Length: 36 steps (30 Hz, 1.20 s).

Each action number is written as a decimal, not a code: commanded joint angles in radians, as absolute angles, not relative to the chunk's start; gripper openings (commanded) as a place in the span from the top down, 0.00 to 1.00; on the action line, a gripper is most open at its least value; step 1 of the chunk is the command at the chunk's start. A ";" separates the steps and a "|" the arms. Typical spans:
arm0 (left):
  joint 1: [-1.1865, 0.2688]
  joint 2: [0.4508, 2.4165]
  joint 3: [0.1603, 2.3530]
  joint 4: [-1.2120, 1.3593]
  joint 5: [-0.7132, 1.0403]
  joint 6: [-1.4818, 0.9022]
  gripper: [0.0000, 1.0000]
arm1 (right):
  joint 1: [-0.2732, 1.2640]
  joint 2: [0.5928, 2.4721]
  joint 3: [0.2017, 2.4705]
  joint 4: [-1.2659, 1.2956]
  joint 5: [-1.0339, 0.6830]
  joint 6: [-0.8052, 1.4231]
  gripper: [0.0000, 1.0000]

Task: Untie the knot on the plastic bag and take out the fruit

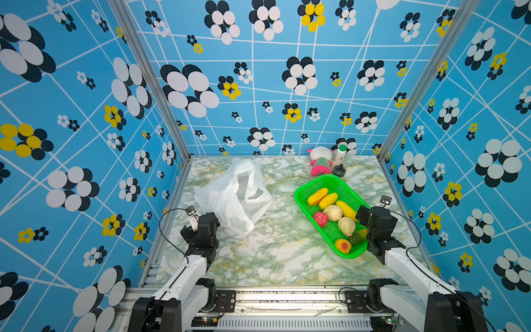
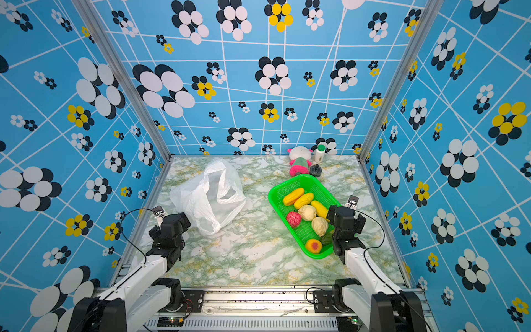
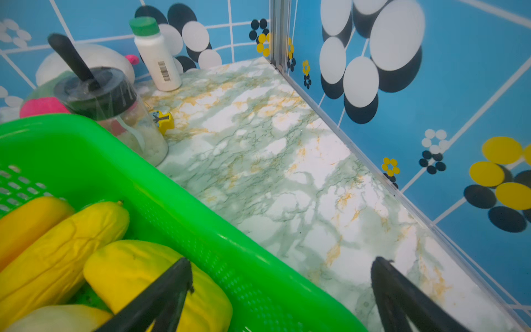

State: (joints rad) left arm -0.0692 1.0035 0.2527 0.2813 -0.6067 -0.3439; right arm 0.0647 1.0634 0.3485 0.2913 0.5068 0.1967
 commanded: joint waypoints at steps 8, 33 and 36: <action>-0.061 1.127 0.222 0.679 -0.478 -0.252 0.01 | 0.063 1.233 0.273 0.745 0.380 0.120 0.01; -0.127 1.491 0.347 0.951 -0.345 0.012 0.01 | 0.063 1.563 0.357 0.985 0.389 0.056 0.01; -0.076 1.565 0.357 1.016 -0.242 -0.005 0.01 | 0.063 1.544 0.366 0.941 0.385 0.061 0.01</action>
State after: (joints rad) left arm -0.1104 1.5082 0.3359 0.9615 -0.3443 0.0235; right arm 0.0631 1.5326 0.3603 1.0286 0.3286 0.0216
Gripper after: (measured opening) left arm 0.992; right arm 0.993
